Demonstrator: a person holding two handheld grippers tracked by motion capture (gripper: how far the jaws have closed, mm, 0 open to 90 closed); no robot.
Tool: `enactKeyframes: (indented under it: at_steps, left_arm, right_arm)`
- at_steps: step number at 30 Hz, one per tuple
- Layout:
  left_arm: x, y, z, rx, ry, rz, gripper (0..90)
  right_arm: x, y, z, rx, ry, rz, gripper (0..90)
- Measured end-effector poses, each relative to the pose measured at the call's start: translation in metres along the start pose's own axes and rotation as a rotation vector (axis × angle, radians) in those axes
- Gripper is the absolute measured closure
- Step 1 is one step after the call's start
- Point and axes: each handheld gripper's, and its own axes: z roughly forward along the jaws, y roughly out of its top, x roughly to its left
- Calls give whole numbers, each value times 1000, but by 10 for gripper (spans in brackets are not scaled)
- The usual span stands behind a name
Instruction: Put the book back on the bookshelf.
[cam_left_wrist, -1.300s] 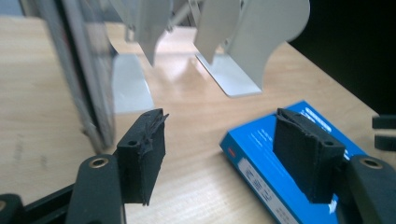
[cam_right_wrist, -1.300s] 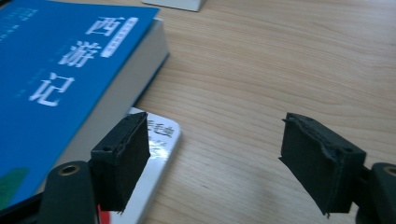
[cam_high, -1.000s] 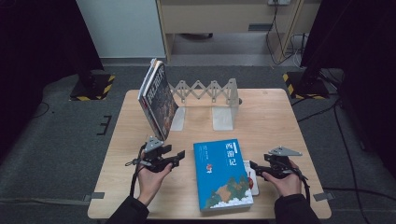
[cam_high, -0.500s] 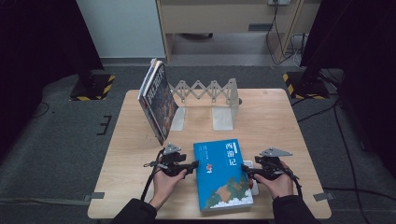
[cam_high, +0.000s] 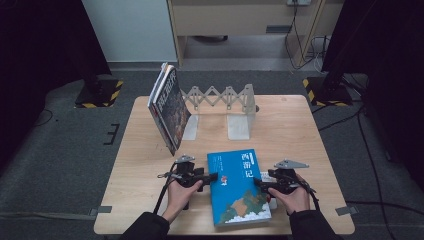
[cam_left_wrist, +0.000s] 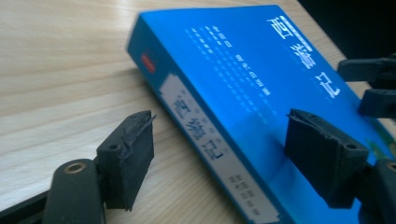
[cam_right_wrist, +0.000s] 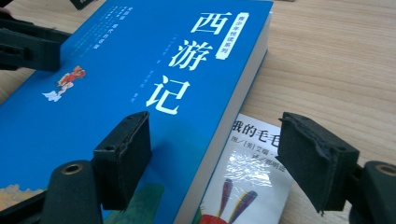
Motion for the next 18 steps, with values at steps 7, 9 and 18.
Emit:
enactKeyframes:
  at_steps: [7,9,18]
  left_arm:
    - [2,-2,10,2,-57,-36,192]
    - [4,-2,12,9,-75,-51,179]
    - [6,0,14,4,-95,-47,178]
  right_arm:
    - [3,-1,2,6,16,13,258]
    - [3,-1,3,5,19,20,258]
    - [4,-2,7,5,52,58,263]
